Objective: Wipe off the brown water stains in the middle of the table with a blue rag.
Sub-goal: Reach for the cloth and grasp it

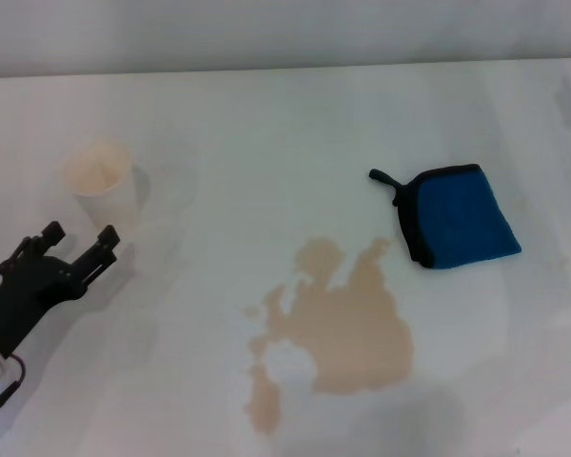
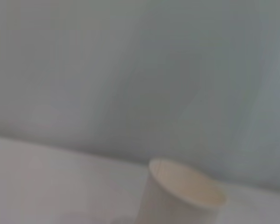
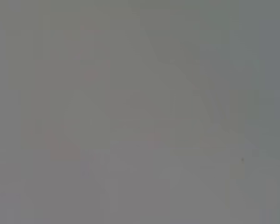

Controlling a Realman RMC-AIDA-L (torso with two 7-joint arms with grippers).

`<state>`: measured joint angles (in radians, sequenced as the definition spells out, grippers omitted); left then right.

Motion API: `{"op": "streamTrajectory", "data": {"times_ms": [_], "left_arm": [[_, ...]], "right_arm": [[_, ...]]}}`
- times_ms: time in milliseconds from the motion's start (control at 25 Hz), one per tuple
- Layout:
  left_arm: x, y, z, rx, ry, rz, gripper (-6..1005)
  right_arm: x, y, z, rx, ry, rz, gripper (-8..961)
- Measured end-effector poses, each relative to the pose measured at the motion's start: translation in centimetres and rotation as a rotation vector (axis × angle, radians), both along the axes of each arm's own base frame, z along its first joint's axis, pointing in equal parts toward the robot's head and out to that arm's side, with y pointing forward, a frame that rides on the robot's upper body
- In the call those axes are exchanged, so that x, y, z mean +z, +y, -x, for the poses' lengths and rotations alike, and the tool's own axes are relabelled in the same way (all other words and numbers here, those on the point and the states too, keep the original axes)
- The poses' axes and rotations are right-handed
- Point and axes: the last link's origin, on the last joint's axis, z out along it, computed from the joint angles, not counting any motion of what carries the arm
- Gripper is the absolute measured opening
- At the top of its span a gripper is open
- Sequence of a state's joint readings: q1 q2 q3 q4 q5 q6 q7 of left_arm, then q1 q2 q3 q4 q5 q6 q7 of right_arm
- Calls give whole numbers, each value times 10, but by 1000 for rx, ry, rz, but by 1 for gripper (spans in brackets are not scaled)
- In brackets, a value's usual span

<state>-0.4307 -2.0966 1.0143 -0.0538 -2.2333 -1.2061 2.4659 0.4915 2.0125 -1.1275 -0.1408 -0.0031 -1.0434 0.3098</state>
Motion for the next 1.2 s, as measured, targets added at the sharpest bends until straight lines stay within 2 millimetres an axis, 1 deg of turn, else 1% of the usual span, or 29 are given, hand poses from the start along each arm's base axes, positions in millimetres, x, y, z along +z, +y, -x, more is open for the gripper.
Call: {"op": "streamTrajectory", "data": {"times_ms": [120,240,320,440,520,560,720,800,840,880,1040,1120,1160,1200], "left_arm": [[9,-12,-1,-19,-62,-59,891],[23,-25,-2,-43,-134,-148,891],[35,-36,2,-41,-173,-227,891],[47,-44,10,-18,-183,-294,891],[55,-46,19,23,-176,-337,891],[55,-46,19,23,-176,-337,891],[69,-40,37,120,-148,-398,891],[76,-35,42,138,-135,-408,891],[78,-32,44,144,-130,-410,891],[80,-30,45,145,-126,-411,891],[88,-17,45,150,-117,-434,891],[91,-13,43,157,-135,-468,891],[93,-10,42,162,-147,-491,891],[95,-8,42,165,-157,-507,891]], "right_arm": [[0,0,0,-1,0,0,778],[-1,0,0,3,2,5,778],[-2,1,1,9,0,19,778],[-5,4,3,26,11,57,778],[-5,8,4,32,38,91,778],[-5,11,4,31,51,114,778],[-4,30,8,9,86,236,778],[-1,40,17,28,97,306,778],[2,51,33,83,107,398,778],[2,51,33,83,107,398,778],[5,64,64,165,95,599,777],[3,67,79,195,49,718,777],[-1,69,92,221,-13,850,777],[-1,69,92,221,-13,850,777]]}}
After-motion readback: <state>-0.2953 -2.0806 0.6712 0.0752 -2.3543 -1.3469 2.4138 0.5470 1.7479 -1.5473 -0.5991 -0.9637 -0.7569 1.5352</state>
